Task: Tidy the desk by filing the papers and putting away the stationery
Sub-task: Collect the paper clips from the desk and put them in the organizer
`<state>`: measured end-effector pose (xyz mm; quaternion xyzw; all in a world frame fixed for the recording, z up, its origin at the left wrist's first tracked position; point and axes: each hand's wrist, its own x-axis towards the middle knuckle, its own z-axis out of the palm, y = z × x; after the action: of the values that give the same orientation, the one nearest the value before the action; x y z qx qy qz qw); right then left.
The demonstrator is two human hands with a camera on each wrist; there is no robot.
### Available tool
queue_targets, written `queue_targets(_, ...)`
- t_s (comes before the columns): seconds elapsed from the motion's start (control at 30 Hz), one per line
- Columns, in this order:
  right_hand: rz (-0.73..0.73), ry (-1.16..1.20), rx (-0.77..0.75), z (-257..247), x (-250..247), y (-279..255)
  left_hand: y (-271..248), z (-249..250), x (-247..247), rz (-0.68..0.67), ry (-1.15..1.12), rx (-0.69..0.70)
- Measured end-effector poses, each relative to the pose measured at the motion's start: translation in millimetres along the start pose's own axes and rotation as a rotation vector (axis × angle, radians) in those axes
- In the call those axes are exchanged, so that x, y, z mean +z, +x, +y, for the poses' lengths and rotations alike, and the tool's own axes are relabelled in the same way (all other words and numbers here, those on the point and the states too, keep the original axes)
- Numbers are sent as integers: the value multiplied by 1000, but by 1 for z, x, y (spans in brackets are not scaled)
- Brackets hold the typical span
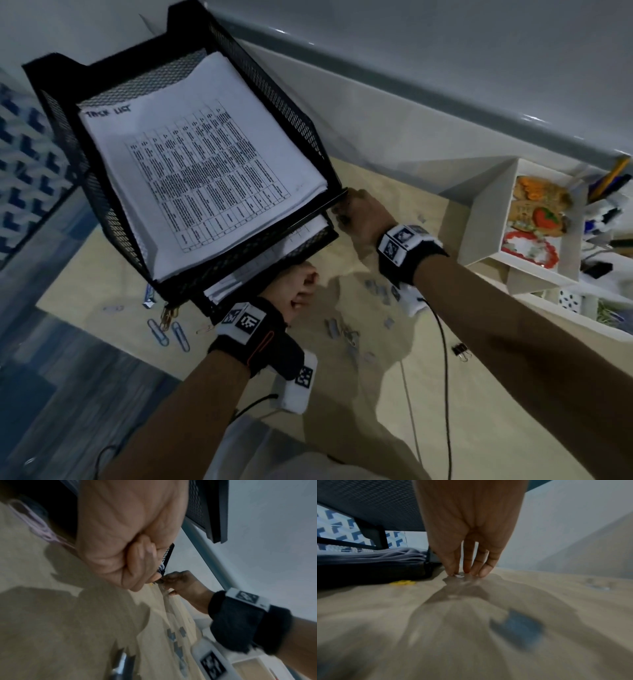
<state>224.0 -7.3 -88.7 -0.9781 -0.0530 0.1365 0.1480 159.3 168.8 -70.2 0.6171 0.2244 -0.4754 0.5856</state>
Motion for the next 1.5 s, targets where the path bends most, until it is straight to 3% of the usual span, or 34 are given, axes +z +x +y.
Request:
queue_targets(0.1, 69, 97, -39, 0, 11, -41, -4, 1, 1, -9, 22, -3)
queue_targets(0.27, 62, 276, 86, -29, 18, -79, -9, -2, -2, -53, -82, -15)
queue_targets(0.33, 84, 255, 61, -38, 20, -85, -13, -4, -4, -49, -109, -11)
queue_targets(0.47, -38, 183, 22, -42, 29, -82, -20, -11, -14, -33, -149, 17)
queue_targets(0.63, 15, 98, 8, -48, 20, -89, -26, -20, -28, 12, -176, 18)
queue_targets(0.8, 64, 243, 54, -38, 18, -117, -29, -26, -31, 35, -140, 28)
queue_targets(0.87, 77, 262, 141, -32, 14, -117, -28, -25, -29, 46, -53, 68)
queue_targets(0.97, -17, 195, 172, -33, 10, -114, -26, -17, -20, 100, 205, 163)
queue_targets(1.1, -72, 119, 195, -42, 22, -114, -13, -2, 2, 208, 712, 378)
queue_targets(1.27, -102, 38, 347, -38, 25, -130, -5, 7, 33, 195, 1279, 544)
queue_targets(1.37, 15, 173, 446, -29, 24, -142, 5, 3, 46, 249, 1524, 634)
queue_targets(1.5, 317, 651, 607, -18, 28, -163, 9, -4, 49, 329, 1607, 687)
